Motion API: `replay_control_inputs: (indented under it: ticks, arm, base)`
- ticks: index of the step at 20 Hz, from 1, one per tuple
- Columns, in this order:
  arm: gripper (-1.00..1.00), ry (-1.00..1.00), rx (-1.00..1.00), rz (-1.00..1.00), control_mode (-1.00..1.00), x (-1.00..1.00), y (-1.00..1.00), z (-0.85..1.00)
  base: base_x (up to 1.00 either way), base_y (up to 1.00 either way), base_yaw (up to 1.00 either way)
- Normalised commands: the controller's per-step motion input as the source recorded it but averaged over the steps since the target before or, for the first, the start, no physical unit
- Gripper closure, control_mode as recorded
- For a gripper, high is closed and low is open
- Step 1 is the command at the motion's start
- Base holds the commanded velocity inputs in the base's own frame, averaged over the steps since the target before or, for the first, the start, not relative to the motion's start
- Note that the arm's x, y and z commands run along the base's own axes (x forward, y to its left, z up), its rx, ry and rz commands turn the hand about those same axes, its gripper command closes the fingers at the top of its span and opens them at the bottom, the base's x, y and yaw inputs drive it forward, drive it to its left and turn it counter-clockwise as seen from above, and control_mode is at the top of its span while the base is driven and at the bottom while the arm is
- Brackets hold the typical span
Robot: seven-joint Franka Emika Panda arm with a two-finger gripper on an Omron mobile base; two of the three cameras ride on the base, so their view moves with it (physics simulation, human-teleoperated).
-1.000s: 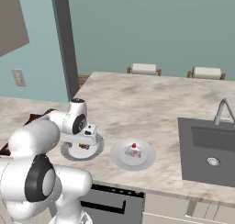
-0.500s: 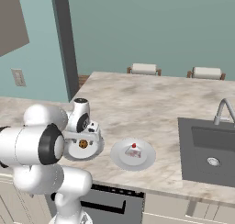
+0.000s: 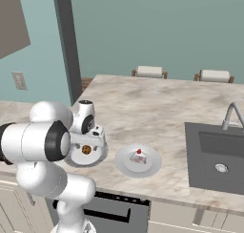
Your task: Move the dessert items from the plates to the tray.
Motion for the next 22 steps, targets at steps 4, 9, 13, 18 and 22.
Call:
replay_control_inputs:
  ticks: [4, 9, 13, 18, 22]
  arm:
    - [-1.00, 0.00, -0.01, 0.00, -1.00, -0.13, 0.00, -0.07]
    - [-1.00, 0.00, 0.00, 0.00, -1.00, 0.00, 0.00, -0.03]
    - [1.00, 0.00, 0.00, 0.00, -1.00, 0.00, 0.00, 0.00]
    - [1.00, 0.00, 0.00, -0.07, -1.00, 0.00, 0.21, 0.18]
    - [1.00, -0.10, 0.05, -0.08, -1.00, 0.00, 0.69, 1.00]
  base:
    - [0.00, 0.00, 0.00]
    - [0.00, 0.00, 0.00]
    - [0.00, 0.00, 0.00]
    - [0.00, 0.00, 0.00]
    - [0.00, 0.00, 0.00]
